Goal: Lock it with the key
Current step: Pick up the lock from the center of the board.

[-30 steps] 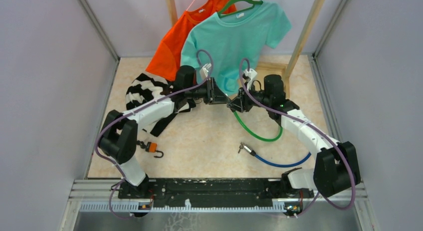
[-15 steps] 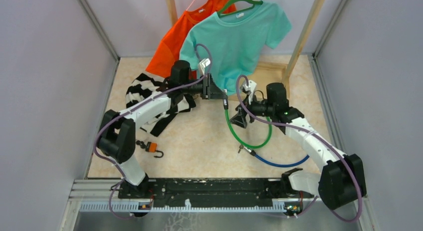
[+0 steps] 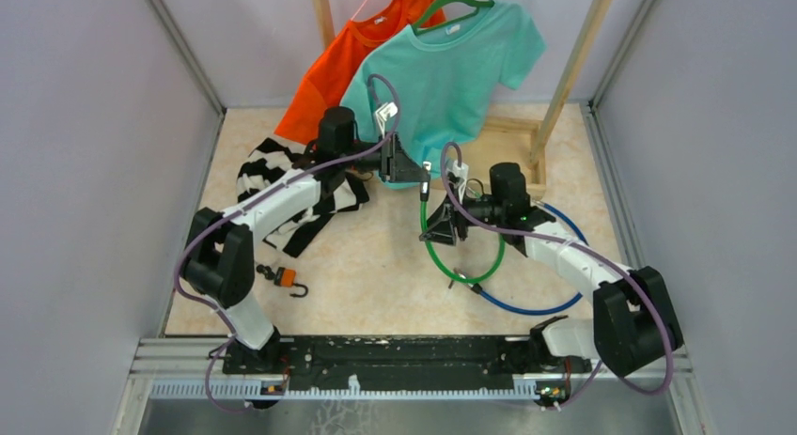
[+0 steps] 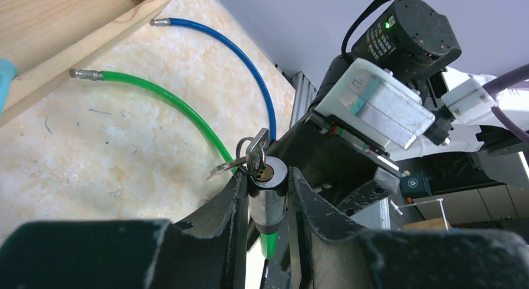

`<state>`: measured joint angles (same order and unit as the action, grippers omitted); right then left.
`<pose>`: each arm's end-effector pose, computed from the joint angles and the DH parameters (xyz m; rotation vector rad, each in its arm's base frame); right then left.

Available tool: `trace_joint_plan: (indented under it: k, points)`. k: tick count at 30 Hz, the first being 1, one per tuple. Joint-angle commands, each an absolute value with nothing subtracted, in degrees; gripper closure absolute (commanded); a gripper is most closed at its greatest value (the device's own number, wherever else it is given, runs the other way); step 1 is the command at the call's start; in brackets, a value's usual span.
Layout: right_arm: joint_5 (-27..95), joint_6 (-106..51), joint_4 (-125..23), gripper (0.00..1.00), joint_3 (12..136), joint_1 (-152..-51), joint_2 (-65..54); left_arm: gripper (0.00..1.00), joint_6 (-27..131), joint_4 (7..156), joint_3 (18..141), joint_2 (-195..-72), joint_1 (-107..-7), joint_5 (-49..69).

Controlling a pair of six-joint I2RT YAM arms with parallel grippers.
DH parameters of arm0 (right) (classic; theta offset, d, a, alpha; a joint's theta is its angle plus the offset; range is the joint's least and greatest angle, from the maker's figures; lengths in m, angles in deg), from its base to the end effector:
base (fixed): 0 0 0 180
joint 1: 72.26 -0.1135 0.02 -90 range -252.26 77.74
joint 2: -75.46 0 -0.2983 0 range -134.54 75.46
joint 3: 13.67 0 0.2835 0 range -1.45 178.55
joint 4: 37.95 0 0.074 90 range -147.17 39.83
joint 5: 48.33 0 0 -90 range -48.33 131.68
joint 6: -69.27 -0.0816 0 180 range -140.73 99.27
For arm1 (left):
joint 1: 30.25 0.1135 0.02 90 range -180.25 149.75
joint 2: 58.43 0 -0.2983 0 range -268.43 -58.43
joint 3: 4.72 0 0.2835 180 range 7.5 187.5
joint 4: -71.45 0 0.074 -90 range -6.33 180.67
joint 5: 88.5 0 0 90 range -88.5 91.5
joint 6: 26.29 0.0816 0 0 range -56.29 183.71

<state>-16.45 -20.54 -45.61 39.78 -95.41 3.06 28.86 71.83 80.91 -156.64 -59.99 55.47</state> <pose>0.2510 0.1827 0.2533 -1.0283 1.7381 1.2750 0.3651 -0.2846 0.3196 0.6738 1.9018 -1.6001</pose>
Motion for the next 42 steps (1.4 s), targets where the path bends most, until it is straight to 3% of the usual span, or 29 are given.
trace_joint_plan:
  k: [1, 4, 5, 9, 10, 13, 14, 16, 20, 25, 31, 42]
  points:
    - [-18.81, -23.81, -37.34, 0.68, 40.85, -96.86, 1.71, 1.00, 27.67, 66.06, 82.25, -154.14, -59.22, 57.15]
    - [-18.17, -24.68, -36.24, 0.96, 43.85, -96.87, 0.77, 1.00, 27.23, 65.83, 82.69, -154.52, -58.51, 57.14]
    - [-17.40, -25.40, -35.78, 1.00, 45.35, -96.87, 0.40, 1.00, 26.93, 65.78, 82.92, -154.62, -58.14, 57.22]
    - [-14.62, -28.40, -29.78, 1.00, 46.63, -96.82, 0.09, 0.96, 26.27, 65.71, 83.26, -154.23, -56.72, 56.89]
    - [-13.58, -29.43, -28.46, 1.00, 46.63, -96.86, -0.01, 0.89, 26.36, 65.74, 82.92, -153.92, -56.37, 56.60]
    - [-10.46, -32.34, -26.12, 1.00, 46.85, -96.87, -0.89, 0.46, 26.97, 66.71, 81.80, -152.92, -55.46, 55.22]
    - [-9.64, -33.23, -25.65, 1.00, 46.93, -96.84, -1.25, 0.38, 27.88, 67.59, 81.40, -152.42, -55.44, 54.44]
    - [-8.99, -34.91, -24.82, 1.00, 47.13, -96.86, -2.12, 0.27, 29.63, 68.21, 79.89, -151.18, -55.45, 52.45]
    - [-8.17, -36.55, -25.03, 1.00, 47.95, -96.82, -3.09, 0.17, 31.00, 67.58, 77.53, -150.10, -55.66, 50.39]
    - [-5.94, -36.73, -28.01, 1.00, 49.38, -96.87, -3.46, 0.19, 35.12, 71.00, 77.94, -150.52, -58.01, 47.38]
    - [-5.06, -37.52, -30.07, 1.00, 50.37, -97.44, -4.31, 0.35, 39.89, 76.61, 81.00, -151.91, -60.58, 41.77]
    - [-4.64, -37.43, -31.27, 1.00, 50.38, -98.35, -5.31, 0.40, 44.44, 81.88, 84.88, -152.81, -62.51, 36.48]
